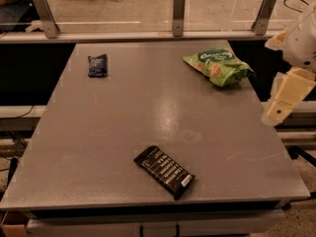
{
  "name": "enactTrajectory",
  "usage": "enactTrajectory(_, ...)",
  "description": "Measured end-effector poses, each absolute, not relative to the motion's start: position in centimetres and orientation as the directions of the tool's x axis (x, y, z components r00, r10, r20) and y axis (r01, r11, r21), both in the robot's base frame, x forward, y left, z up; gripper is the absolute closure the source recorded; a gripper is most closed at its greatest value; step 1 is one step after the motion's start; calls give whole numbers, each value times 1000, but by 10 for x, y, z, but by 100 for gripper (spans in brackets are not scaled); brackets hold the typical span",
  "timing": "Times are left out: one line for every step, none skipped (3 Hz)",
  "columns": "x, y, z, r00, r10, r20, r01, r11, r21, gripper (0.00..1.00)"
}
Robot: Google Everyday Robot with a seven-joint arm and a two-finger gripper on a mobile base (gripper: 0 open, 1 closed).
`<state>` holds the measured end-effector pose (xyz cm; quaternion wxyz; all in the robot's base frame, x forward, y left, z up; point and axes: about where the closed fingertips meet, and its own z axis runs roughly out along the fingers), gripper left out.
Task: Move green rice chip bag near rxbar blueberry
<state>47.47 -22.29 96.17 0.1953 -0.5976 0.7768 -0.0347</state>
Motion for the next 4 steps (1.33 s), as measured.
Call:
enactTrajectory(517,-226,947,-194,-925,-327,-895,303,-326,0)
enactTrajectory(561,-223,935,-157,-903,-400,-878,313,-361,0)
enactTrajectory(601,-214,917,-129,-879,-459,-869,324,-375,0)
enactTrajectory(635,-207,897,-123,-853,-507,-864,343,-367,0)
